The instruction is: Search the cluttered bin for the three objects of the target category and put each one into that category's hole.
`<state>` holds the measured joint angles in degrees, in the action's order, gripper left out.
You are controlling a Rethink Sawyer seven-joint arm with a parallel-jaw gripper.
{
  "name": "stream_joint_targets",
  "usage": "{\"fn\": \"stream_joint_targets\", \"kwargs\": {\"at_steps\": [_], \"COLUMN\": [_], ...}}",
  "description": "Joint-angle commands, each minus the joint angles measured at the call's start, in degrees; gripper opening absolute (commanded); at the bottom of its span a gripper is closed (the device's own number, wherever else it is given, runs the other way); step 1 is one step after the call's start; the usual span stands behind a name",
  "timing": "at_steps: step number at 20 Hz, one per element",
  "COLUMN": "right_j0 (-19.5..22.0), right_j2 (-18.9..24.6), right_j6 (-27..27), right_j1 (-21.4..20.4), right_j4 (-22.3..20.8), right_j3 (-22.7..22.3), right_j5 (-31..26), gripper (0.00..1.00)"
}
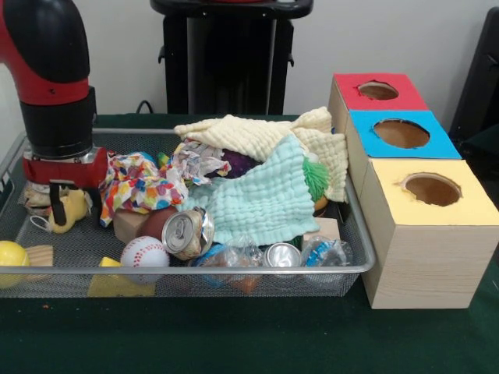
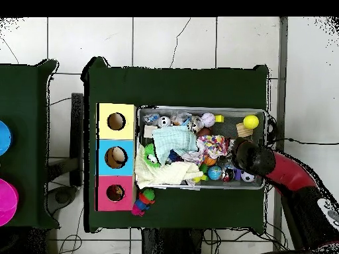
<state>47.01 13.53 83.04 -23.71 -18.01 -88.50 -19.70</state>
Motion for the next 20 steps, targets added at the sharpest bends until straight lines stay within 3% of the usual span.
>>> {"fn": "stream_joint_targets", "kwargs": {"at_steps": [1,7,13,20], "right_j0": [-0.86,-1.72,-0.56,0.18], "right_j2": [-0.99,-1.87,-4.24,-6.63], "right_j6": [5.25,4.66,4.81,6.21], "right_j1": [-0.91,-2.33,2.17,6.37], "right_j4": [-1.32,-1.07,-2.57,-2.4], "right_j3": [-2.36,-1.1,1.51,1.05], "right_j5": [-1.17,-2.96,0.17,1.99], "gripper": [1.0,1.0,1.0,1.0]}}
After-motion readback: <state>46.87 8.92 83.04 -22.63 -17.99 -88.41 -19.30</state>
